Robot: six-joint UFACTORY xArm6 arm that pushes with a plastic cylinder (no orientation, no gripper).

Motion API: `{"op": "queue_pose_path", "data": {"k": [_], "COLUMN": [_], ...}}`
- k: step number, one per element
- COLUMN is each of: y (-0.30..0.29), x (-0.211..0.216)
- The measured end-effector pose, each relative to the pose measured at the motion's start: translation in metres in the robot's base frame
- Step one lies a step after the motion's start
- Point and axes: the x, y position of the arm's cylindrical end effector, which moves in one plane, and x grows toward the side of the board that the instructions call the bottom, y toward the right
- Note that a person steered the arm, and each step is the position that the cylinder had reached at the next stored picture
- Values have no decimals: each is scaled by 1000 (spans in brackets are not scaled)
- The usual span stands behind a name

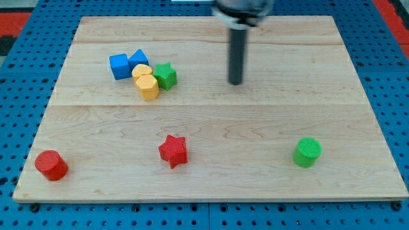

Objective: Place the green circle right to the red star

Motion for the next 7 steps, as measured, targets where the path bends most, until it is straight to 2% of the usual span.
{"op": "queue_pose_path", "data": {"k": [1,2,3,4,5,6,7], "y": [111,167,140,97,27,-41,-1], "x": [35,119,177,170,150,151,187]}}
